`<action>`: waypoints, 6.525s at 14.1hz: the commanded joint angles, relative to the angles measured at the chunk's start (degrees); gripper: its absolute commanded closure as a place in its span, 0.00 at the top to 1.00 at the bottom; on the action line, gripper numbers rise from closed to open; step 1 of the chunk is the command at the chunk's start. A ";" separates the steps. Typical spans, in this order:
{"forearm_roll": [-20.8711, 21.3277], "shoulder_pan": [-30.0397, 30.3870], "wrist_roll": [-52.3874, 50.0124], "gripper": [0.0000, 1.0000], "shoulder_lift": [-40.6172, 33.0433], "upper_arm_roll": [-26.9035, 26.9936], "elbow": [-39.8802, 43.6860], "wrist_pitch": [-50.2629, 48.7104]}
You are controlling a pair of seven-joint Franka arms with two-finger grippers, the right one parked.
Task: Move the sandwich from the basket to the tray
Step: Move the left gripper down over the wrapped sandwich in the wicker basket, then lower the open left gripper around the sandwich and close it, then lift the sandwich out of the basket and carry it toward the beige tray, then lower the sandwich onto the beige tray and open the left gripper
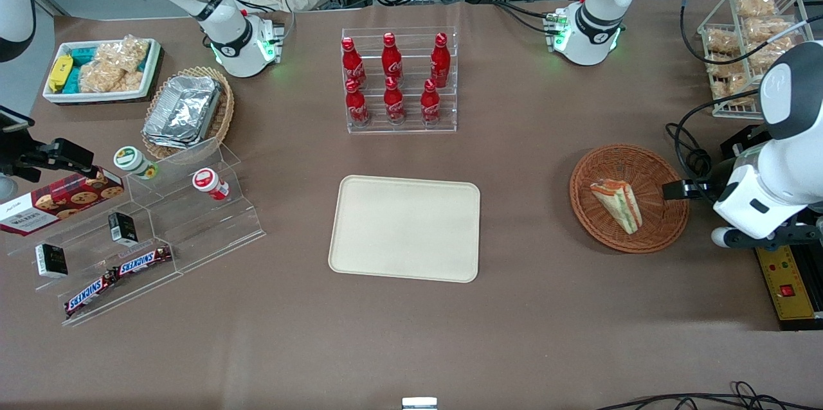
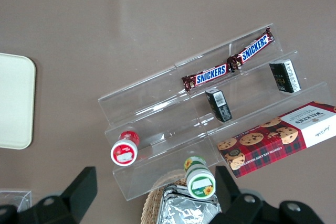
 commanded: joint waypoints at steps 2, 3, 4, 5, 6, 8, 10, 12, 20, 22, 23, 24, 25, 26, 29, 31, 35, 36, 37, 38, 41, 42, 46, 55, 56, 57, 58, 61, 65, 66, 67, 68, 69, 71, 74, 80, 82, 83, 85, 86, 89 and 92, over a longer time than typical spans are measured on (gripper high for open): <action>0.14 -0.28 -0.83 0.99 0.45 -0.19 1.35 -1.26; 0.14 -0.28 -0.74 0.99 0.45 -0.28 1.35 -1.35; 0.14 -0.28 -0.74 0.99 0.45 -0.28 1.35 -1.35; 0.06 -0.28 -0.83 0.99 0.36 -0.28 1.35 -1.35; 0.05 -0.28 -0.74 0.99 0.36 -0.28 1.35 -1.35; 0.23 -0.27 -0.66 0.99 0.45 -0.28 0.82 -1.44; 0.06 -0.36 -0.74 0.99 0.62 -0.28 0.91 -1.35; -0.56 -0.28 -0.83 0.99 0.63 -0.28 1.08 -1.35; -1.52 -0.36 -1.27 0.99 0.10 -0.28 -5.31 -1.09; -3.54 -0.10 -1.18 0.98 -0.86 -0.28 -10.31 2.06; -3.46 -0.01 -1.01 0.98 -1.83 -0.19 -13.47 4.34; -3.29 0.25 -1.01 0.98 -2.97 -0.10 -16.81 7.67; -3.11 0.34 -0.92 0.98 -4.11 -0.01 -20.41 11.27; -3.11 0.34 -0.92 0.98 -5.17 0.16 -24.02 15.13; -3.11 0.43 -1.44 0.98 -6.93 0.25 -33.25 24.81; -3.11 0.69 -4.16 0.98 -6.67 0.51 -36.52 29.04; -3.02 1.30 -9.69 0.98 -5.36 0.78 -41.53 37.03; -3.02 2.44 -11.27 0.98 -4.74 1.04 -41.89 38.62; -3.11 2.62 -13.38 0.98 -4.22 0.95 -41.72 39.77; -3.02 2.62 -15.31 0.98 -3.95 0.95 -41.55 40.65; -3.46 2.80 -16.30 0.98 -3.25 0.95 -41.81 42.41; -3.46 2.89 -17.00 0.98 -2.72 0.95 -41.81 42.85; -3.55 2.80 -19.72 0.98 0.09 0.95 -41.98 45.49; -3.55 2.80 -22.19 0.41 1.50 0.95 -41.63 45.76; -3.55 2.80 -22.19 0.31 1.24 0.95 -41.54 45.50; -3.55 2.80 -22.10 0.24 0.98 0.87 -41.46 44.54; -3.55 2.80 -22.10 0.19 0.71 0.87 -40.76 42.87; -2.76 2.10 -21.57 0.12 -2.70 0.43 -37.69 36.11; -2.76 2.10 -21.05 0.12 -4.12 -0.80 -20.32 15.13; -2.76 2.10 -21.05 0.12 -4.12 -1.24 -16.10 11.52; -3.02 2.10 -21.13 0.12 -4.12 -1.33 -12.66 9.13; -3.37 2.10 -21.22 0.13 -4.12 -1.42 -10.19 7.72; -3.46 2.10 -21.22 0.13 -4.03 -2.29 -9.38 7.35; -3.37 2.10 -21.31 0.13 -3.42 -4.92 -9.46 7.78; -2.76 1.40 -21.13 0.13 -0.53 -10.72 -9.11 10.32; -0.91 -9.67 -22.10 0.12 6.68 -12.05 -8.94 23.06; -0.48 -12.92 -22.01 0.12 9.40 -12.05 -9.02 26.32; 1.70 -15.11 -22.10 0.12 11.24 -12.05 -9.02 27.20; 6.45 -18.02 -25.85 0.12 14.93 -11.97 -8.94 28.61; 8.73 -18.99 -27.45 0.12 16.52 -12.05 -8.94 30.10; 9.81 -21.45 -28.08 0.10 20.65 -12.05 -7.89 33.54; 9.46 -22.25 -27.99 0.11 23.38 -12.05 -6.30 33.63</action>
